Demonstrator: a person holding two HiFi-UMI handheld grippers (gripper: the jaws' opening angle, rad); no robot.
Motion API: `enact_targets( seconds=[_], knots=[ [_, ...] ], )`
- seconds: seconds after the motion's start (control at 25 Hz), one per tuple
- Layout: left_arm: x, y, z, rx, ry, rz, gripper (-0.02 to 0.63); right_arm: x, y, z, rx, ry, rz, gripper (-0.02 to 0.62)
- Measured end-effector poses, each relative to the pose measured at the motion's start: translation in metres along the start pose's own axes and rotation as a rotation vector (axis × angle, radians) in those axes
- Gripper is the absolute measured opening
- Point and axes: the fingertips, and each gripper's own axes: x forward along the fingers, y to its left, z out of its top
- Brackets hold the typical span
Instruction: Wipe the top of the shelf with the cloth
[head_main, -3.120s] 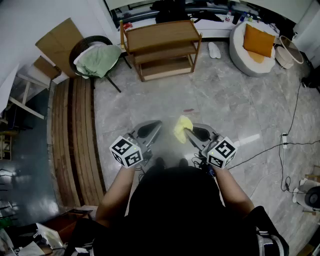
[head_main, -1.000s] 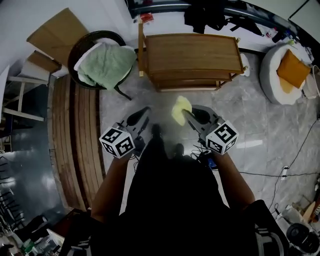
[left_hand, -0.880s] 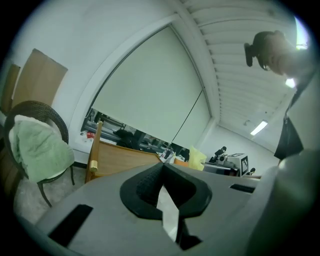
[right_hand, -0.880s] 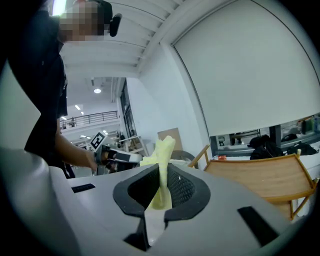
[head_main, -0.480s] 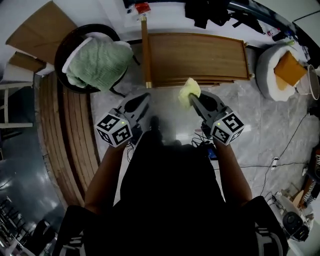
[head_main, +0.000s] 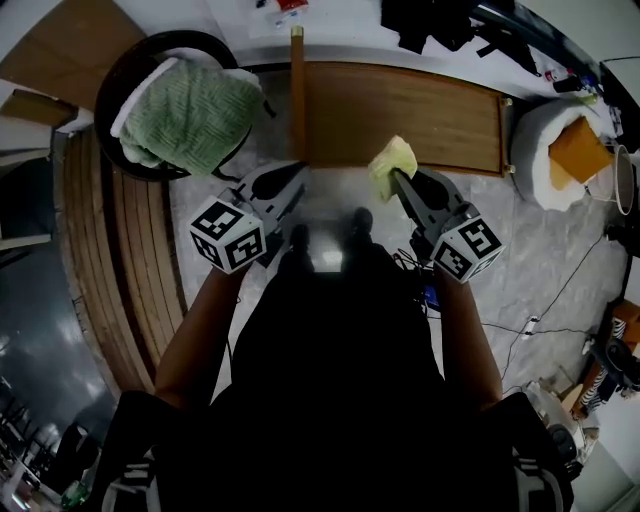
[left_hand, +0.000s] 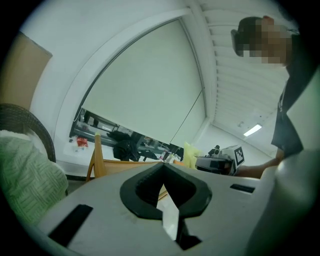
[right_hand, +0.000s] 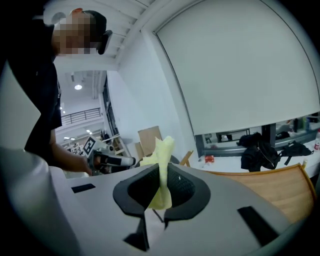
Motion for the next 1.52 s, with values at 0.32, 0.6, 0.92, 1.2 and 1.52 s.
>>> enact_targets(
  seconds=[0.32, 0.6, 0.92, 1.2, 1.52],
  knots=[
    [0.067, 0.024, 0.014, -0.006, 0.051, 0.125, 0.011, 0.045, -0.08, 0.023, -0.012, -0.005, 0.16, 0.046],
    [0.126, 0.037, 0.022, -0.117, 0.101, 0.305, 0.011, 0.07, -0.138, 0.034, 0.023, 0.041, 0.272, 0.046],
    [0.149, 0.08, 0.036, -0.232, 0.087, 0.49, 0.012, 0.146, -0.152, -0.004, 0.119, 0.189, 0.279, 0.046],
    [0.169, 0.134, 0.02, -0.268, 0.186, 0.556, 0.011, 0.225, -0.178, -0.064, 0.221, 0.366, 0.117, 0.046],
    [0.166, 0.186, 0.024, -0.319, 0.199, 0.643, 0.011, 0.295, -0.19, -0.109, 0.256, 0.476, 0.045, 0.046]
  ],
)
